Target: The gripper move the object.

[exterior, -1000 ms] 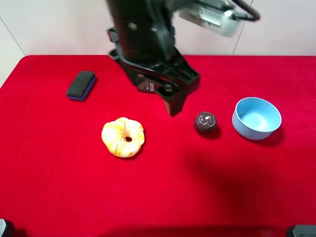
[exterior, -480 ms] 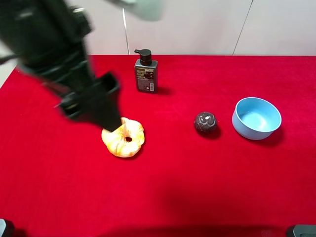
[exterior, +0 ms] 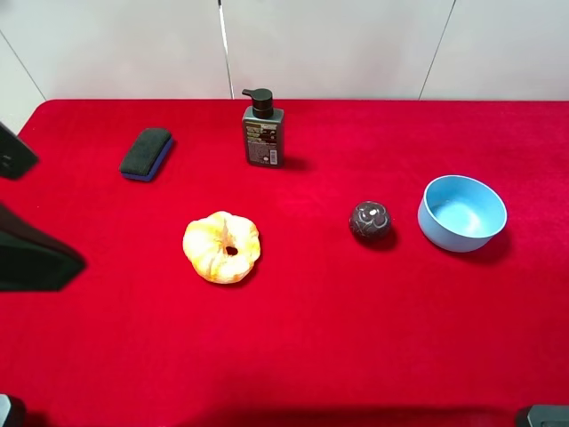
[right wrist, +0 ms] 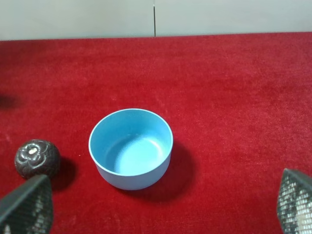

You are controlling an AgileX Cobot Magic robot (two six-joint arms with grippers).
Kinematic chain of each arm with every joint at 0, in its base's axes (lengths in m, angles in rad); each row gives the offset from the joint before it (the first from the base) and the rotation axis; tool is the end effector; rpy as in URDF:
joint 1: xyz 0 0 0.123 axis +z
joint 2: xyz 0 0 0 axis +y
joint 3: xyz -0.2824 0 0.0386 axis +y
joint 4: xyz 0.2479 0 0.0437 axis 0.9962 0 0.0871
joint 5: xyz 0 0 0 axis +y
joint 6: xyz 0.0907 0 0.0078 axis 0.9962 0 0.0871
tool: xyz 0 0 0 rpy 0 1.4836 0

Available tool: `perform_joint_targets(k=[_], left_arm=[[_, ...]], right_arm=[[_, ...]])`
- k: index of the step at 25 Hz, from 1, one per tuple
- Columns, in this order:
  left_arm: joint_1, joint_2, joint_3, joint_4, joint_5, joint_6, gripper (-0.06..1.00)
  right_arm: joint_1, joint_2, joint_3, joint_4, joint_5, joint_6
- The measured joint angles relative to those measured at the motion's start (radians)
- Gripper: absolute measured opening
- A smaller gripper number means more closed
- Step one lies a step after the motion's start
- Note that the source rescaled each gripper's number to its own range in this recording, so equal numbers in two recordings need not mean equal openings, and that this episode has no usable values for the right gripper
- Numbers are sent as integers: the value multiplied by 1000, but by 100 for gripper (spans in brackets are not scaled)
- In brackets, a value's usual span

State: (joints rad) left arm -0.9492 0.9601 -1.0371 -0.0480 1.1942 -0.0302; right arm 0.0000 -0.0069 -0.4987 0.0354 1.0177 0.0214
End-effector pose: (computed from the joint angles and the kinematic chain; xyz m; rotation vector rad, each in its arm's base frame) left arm 0.0900 -0.1326 0.3611 1.1726 2.3856 -0.4047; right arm -0.0041 0.0027 0.2803 0.0205 1.9955 0.0558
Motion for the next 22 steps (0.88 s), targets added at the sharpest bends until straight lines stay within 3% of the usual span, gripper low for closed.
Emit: perform_joint_targets(k=[5,9,15,17,18,22], left_arm=[[13,-62,12,67,1,2,100],[88,-137,55,87,1,3,100],[294,-299,201,93,1,3,100],[327,-324,231,94,1,3,100],[407,-383,287,95,-9,3,100],[532,-484,390,95,-66,3,100]], right_arm=[[0,0,0,0,0,0],[0,0,0,0,0,0],[0,0,0,0,0,0],[0,0,0,0,0,0],[0,0,0,0,0,0],[0,0,0,0,0,0]])
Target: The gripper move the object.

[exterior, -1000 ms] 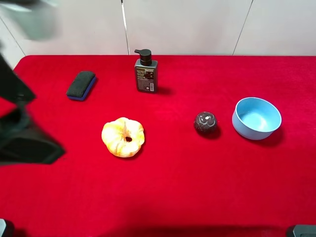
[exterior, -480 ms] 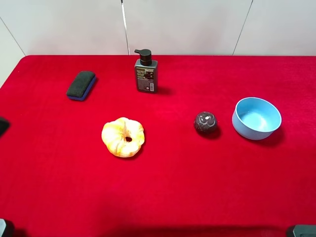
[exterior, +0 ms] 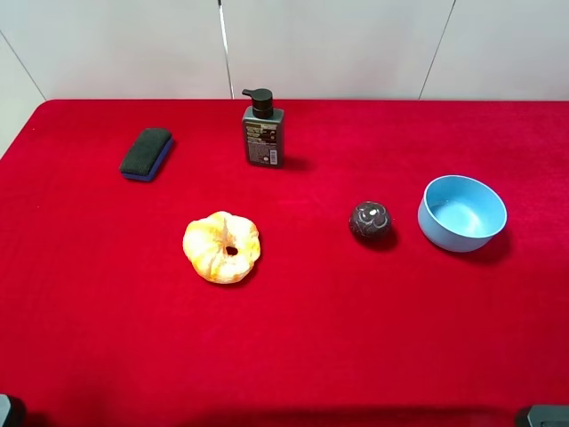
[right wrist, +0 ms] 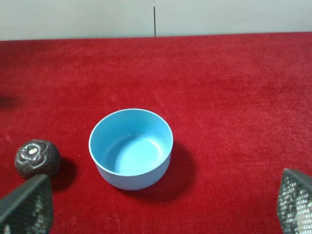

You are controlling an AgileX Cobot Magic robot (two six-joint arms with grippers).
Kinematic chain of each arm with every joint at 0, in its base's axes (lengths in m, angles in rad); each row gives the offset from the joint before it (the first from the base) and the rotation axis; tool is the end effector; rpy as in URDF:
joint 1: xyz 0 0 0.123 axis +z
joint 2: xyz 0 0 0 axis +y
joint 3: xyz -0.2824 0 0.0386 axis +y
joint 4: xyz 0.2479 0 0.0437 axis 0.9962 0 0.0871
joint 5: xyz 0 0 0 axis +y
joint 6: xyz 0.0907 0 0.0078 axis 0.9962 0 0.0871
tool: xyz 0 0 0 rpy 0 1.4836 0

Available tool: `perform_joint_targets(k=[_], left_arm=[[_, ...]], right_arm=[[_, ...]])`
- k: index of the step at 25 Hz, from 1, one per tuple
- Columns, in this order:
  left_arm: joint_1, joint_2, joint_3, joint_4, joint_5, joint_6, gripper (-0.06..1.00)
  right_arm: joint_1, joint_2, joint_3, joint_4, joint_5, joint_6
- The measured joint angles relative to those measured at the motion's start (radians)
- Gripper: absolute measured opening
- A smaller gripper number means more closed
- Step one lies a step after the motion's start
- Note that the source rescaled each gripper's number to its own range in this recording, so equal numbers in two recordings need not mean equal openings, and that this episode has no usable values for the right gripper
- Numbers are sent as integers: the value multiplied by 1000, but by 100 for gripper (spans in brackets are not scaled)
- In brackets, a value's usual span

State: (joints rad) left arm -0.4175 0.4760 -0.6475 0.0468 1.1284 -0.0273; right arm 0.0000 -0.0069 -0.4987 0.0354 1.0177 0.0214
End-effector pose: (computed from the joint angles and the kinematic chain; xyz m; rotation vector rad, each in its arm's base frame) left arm 0.0583 -0.0217 0.3025 0.4793 2.3964 -0.1380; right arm -0.0041 0.0027 0.2803 0.0205 1.9955 0.0558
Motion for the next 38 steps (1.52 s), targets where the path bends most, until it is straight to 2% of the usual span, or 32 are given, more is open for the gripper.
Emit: perform_joint_targets(k=[5,9,18,23,38], left_arm=[[133,-103,97,-2,-46,0,100],[227,-172,147,-37,-56,4,100],[377,-377,153,-74,-70,47,100],[420,-477,153,-74,-70,48,100],[421,-480,153,-71,-69,53,100]], right_arm=[[0,0,0,0,0,0],[0,0,0,0,0,0],[0,0,0,0,0,0],[0,0,0,0,0,0],[0,0,0,0,0,0]])
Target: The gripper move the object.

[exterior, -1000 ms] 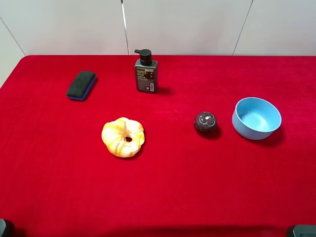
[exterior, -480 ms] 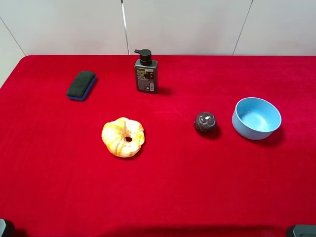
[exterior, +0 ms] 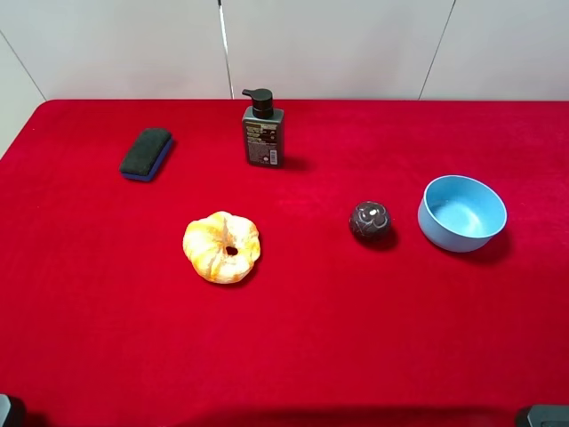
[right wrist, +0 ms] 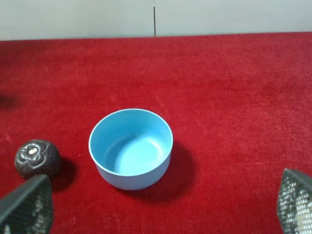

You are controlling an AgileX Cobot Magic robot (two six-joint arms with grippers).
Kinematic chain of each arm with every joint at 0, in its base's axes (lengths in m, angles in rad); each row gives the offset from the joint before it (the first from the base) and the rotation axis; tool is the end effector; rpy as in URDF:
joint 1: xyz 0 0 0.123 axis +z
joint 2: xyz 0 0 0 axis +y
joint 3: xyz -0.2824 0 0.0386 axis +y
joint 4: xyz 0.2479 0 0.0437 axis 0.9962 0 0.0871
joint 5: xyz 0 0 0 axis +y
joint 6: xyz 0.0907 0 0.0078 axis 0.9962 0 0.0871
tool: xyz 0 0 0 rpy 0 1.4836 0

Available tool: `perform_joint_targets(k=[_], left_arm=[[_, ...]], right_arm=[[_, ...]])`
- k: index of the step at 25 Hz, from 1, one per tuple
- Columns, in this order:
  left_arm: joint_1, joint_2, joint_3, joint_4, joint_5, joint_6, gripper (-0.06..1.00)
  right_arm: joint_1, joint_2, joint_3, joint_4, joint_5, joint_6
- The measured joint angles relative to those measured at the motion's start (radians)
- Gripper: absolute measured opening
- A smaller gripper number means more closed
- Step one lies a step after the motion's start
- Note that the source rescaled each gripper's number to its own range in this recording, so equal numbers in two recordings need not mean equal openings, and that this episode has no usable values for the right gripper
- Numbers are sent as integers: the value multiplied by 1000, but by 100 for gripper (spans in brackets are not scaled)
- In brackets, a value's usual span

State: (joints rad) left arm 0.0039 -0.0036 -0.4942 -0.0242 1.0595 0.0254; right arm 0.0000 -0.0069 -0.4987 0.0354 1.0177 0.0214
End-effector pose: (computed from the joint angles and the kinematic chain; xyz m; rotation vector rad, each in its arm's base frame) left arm -0.0047 -0.0019 0.2757 0.0231 2.0449 -0.0107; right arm -0.0041 0.0027 0.2803 0.0205 1.9955 0.0558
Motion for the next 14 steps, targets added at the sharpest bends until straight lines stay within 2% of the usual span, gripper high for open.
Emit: perform_joint_targets(k=[14], left_arm=[[0,0,0,0,0,1,100]], right_arm=[[0,0,0,0,0,0]])
